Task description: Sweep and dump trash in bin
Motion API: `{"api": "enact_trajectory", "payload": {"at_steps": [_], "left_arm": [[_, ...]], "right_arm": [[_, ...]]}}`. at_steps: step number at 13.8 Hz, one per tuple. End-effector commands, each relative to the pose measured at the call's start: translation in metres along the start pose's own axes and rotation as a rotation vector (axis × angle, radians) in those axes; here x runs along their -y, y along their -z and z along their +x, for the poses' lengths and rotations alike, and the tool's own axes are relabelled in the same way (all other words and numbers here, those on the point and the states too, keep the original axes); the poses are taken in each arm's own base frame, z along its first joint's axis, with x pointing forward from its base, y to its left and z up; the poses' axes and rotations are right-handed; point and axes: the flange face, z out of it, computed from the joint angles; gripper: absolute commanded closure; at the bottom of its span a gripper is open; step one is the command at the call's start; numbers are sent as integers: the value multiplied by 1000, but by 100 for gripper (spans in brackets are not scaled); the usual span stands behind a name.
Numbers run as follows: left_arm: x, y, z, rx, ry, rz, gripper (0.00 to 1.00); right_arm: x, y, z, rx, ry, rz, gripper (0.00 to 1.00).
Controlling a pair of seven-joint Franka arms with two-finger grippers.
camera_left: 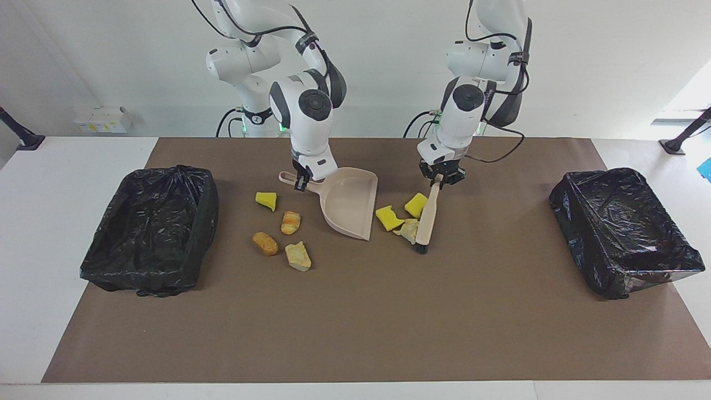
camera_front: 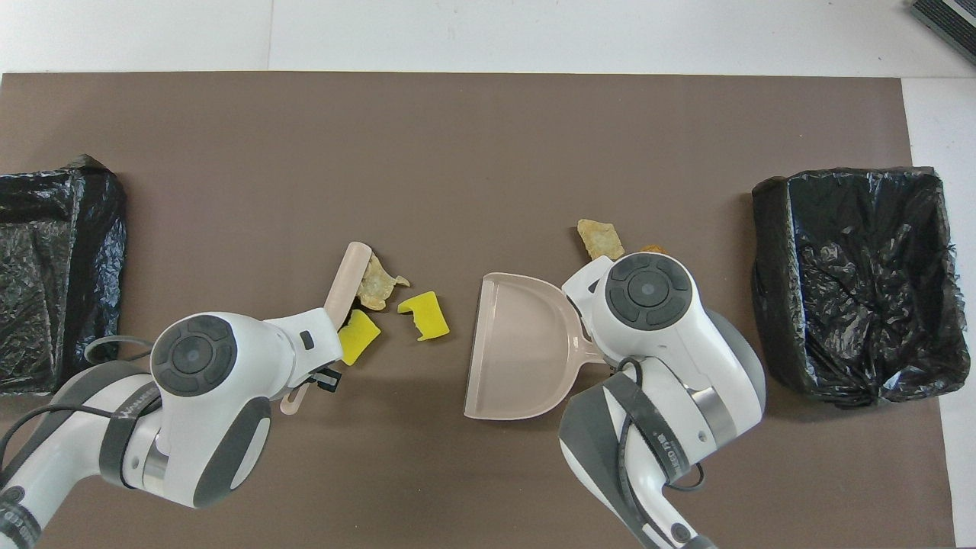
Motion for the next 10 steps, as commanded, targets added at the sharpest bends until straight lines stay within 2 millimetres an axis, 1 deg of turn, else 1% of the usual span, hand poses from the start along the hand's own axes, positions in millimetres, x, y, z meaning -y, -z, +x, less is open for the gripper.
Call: {"api": "enact_trajectory", "payload": {"at_steps": [1,2,3,4,6,7,8,9,10], "left_arm": [[-41,-1,-16,16,14,-21,100],[-63,-7,-21,23,13,-28,100],[-80,-10,-25,30,0,-44,100],[-90,-9,-28,37,1,-69,100],[-124,-6,-38,45,-24,-110,100],[-134,-5,-43,50,-23,-123,100],[-144,-3,-46,53,8,-134,100],[-159,2,-48,54,63,-143,100],[-167,7,-45,47,153,-150,100]], "right_arm": [[6,-3,-3,-3,-11,-33,100],[6,-4,-3,-4,-11,-34,100],[5,-4,-4,-4,-14,-34,100],[4,-4,-6,-4,-17,-33,100],[3,-5,-6,-3,-18,-30,100],[3,-5,-6,-3,-20,-30,100],[3,-5,-6,-3,-18,-30,100],[3,-5,-6,-3,-18,-30,100],[3,-5,-6,-3,-20,-30,100]]}}
